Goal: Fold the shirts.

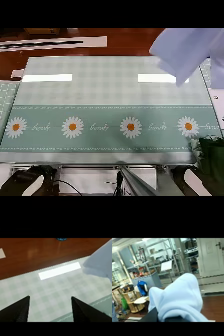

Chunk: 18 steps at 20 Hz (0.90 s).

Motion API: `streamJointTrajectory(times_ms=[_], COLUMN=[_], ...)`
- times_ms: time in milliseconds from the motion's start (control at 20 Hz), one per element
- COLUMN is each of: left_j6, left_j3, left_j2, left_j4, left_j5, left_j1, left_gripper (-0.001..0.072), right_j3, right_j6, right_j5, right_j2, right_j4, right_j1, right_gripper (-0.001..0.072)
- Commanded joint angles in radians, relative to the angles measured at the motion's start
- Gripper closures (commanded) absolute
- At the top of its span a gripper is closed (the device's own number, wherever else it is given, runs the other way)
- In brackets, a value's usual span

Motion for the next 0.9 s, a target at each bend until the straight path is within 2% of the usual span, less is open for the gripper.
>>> streamJointTrajectory(times_ms=[0, 200, 400, 500, 750, 850], left_j6=[-0.021, -0.025, -0.043, -0.044, -0.043, -0.043], left_j3=[0.0, -0.003, -0.003, -0.003, -0.003, -0.003], left_j2=[0.063, 0.06, 0.061, 0.06, 0.06, 0.06], left_j4=[0.016, 0.016, 0.016, 0.016, 0.016, 0.016], left_j5=[-0.047, -0.128, -0.144, -0.144, -0.144, -0.144], left_j1=[0.0, 0.0, 0.0, 0.0, 0.0, 0.0], left_gripper=[0.0089, 0.0089, 0.0089, 0.0089, 0.0089, 0.009], right_j3=[0.002, 0.002, 0.002, 0.0, -0.073, -0.111], right_j6=[0.057, 0.074, 0.092, 0.104, 0.171, 0.21], right_j5=[0.088, 0.247, 0.392, 0.421, 0.411, 0.4], right_j2=[0.03, -0.037, -0.142, -0.19, -0.341, -0.424], right_j4=[-0.008, -0.091, -0.135, -0.257, -0.624, -0.655], right_j1=[0.004, 0.004, 0.031, 0.144, 0.57, 0.709], right_gripper=[0.068, 0.068, 0.068, 0.068, 0.068, 0.068])
